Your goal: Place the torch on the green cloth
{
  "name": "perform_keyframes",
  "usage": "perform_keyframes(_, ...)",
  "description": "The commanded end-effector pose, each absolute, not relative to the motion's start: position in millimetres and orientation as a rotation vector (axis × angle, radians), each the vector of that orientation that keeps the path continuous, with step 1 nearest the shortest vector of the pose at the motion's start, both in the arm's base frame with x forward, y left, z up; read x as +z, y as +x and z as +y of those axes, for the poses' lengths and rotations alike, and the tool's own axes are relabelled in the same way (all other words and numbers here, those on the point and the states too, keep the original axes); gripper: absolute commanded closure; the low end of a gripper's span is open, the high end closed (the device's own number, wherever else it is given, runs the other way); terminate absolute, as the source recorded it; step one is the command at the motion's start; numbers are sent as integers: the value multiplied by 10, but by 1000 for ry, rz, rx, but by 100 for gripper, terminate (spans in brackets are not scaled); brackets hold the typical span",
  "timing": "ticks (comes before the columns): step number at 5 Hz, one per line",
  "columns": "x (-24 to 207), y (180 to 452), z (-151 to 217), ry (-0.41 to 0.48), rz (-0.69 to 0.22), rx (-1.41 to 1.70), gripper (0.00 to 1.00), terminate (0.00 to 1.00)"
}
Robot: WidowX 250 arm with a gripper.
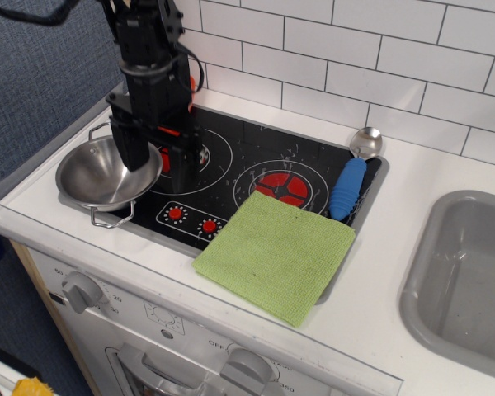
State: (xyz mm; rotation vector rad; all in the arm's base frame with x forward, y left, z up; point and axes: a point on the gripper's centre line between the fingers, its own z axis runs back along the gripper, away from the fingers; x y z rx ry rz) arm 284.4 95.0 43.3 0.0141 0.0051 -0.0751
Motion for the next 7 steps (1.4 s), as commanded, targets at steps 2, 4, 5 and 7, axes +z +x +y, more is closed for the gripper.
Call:
perform_keyframes(2, 1003, 3660, 1457, 50, -144, 133, 0, 0)
perform_keyframes(4, 486, 3913, 1577, 114, -59, 202, 0, 0)
perform_keyframes(5, 321, 3936, 1652, 144, -43, 231, 0, 0)
perform_keyframes(7, 375, 3885, 1703, 131, -73, 223, 100, 0)
